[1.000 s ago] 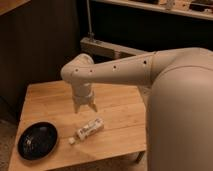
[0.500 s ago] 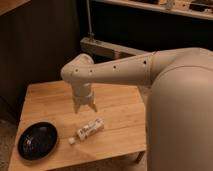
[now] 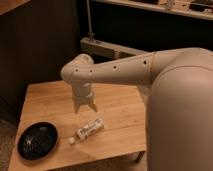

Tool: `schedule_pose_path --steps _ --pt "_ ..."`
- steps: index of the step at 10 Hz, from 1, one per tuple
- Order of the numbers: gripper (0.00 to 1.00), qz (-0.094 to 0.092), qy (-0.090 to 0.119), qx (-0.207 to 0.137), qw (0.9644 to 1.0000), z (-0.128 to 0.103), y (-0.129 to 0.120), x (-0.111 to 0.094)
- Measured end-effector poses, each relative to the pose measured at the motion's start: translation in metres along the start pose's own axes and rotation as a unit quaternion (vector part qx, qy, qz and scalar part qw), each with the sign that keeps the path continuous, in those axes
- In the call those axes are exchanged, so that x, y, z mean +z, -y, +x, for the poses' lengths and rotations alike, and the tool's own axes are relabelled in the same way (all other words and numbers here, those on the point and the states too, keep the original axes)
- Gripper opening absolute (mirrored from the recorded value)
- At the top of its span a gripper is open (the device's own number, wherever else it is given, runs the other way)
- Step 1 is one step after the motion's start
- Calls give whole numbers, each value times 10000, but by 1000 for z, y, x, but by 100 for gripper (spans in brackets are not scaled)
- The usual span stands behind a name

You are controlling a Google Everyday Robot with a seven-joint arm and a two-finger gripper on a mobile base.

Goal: Place the bottle in the ceramic bowl

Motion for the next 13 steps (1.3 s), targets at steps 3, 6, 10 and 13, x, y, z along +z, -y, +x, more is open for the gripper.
schedule_pose_path --steps 3,6,10,13 --pt "65 0 1 0 10000 0 0 0" --pt "65 -86 -59 44 9999 -1 2 1" --pt "65 -676 -112 431 9967 -44 44 10" --pt "65 -920 -163 642 9936 -71 67 19"
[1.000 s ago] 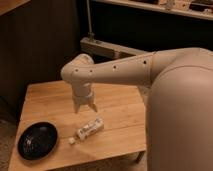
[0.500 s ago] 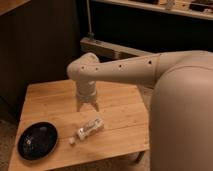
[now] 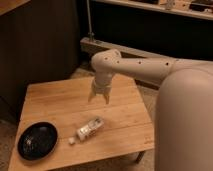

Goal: Place the bottle in the ceramic bowl

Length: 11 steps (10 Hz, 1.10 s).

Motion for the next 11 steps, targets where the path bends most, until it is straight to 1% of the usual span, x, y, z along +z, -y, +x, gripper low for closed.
schedule_pose_path --steps 1,2,3,4,5,6,7,9,11 --pt "65 20 -245 76 9997 -10 6 6" --pt "65 65 -512 132 9986 -15 9 9" --pt "65 92 -808 124 9966 -15 8 10" --pt "65 114 -1154 110 9932 -15 9 9" --pt "65 99 -1310 112 9913 -12 14 8" --pt "65 46 -1357 105 9907 -8 20 3" --pt "65 -61 -1368 83 9905 2 30 -3" --pt "65 -210 -1383 105 9901 14 44 -8" --pt "65 -428 -1504 179 9875 31 54 -10"
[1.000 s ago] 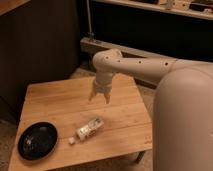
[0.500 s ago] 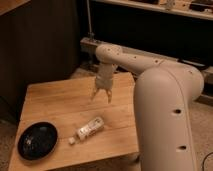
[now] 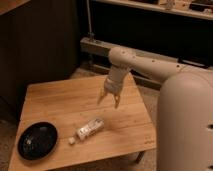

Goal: Place the bottle in the ceramic bowl

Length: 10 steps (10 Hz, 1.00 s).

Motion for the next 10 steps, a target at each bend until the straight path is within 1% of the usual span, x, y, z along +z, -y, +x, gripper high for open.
schedule_pose_path --steps 1,2,3,4,6,10 --pt "65 -89 -73 51 9999 4 3 2" --pt "65 -214 -212 129 9995 8 5 6" --pt "65 -360 -404 244 9982 11 7 11" --pt "65 -435 -526 328 9971 13 8 15" --pt "65 -458 -630 360 9963 20 4 17" --pt "65 -462 -618 359 9964 19 4 16"
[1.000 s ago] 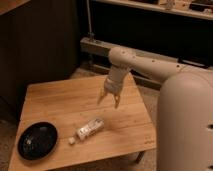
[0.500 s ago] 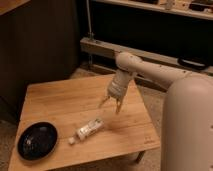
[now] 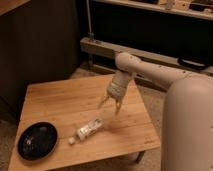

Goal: Place the bottle in the ceramic bowl

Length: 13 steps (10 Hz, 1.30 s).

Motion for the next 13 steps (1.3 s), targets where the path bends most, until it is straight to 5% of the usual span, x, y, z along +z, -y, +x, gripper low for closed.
schedule_pose_path --steps 3,7,13 --pt "65 33 0 31 10000 0 1 0" --pt "65 401 -185 256 9987 9 -19 25" --pt "65 268 -300 977 9944 44 0 43"
